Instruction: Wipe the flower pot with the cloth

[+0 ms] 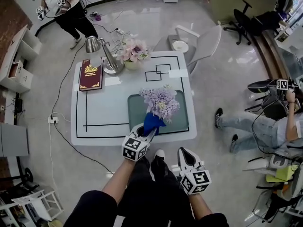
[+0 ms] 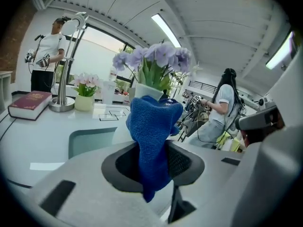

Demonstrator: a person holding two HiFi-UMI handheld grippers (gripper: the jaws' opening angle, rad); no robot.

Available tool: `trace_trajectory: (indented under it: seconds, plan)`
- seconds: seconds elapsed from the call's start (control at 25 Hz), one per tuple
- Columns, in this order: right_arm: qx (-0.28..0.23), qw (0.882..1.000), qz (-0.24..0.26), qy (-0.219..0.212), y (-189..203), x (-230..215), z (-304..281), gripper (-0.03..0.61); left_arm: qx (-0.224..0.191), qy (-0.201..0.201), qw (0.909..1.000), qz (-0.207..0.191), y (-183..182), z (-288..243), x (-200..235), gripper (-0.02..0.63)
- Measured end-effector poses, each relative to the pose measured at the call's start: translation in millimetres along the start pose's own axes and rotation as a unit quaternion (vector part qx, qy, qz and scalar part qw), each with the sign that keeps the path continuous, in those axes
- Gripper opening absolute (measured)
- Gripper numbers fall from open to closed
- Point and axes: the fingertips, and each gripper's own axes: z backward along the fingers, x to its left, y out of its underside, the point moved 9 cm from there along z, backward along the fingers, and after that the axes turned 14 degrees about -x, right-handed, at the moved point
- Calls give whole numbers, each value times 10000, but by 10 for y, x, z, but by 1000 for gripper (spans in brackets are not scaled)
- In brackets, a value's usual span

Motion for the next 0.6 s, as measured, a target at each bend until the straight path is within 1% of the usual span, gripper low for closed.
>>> trace_trajectory:
  seconds: [0.12, 0.28, 0.36, 0.44, 0.6]
  plan:
    - [-18, 10000, -11, 68, -1, -61, 73, 11, 224, -78, 9997, 72, 134, -109, 32, 123]
    - [-6, 9999, -28, 103, 1, -135, 126, 11, 707, -196, 9972, 159, 328, -195, 71, 123]
    - [-5, 10000, -33, 83, -6, -155, 135, 11, 849, -186, 9961, 132, 379, -189, 45, 123]
    - [-6, 10000, -33, 57, -12, -169, 137, 11, 799, -16, 9968, 33, 361, -159, -56, 123]
    - [-11, 10000, -35, 10, -21, -198, 141, 11, 326, 578, 9975, -231, 93, -205, -421, 123]
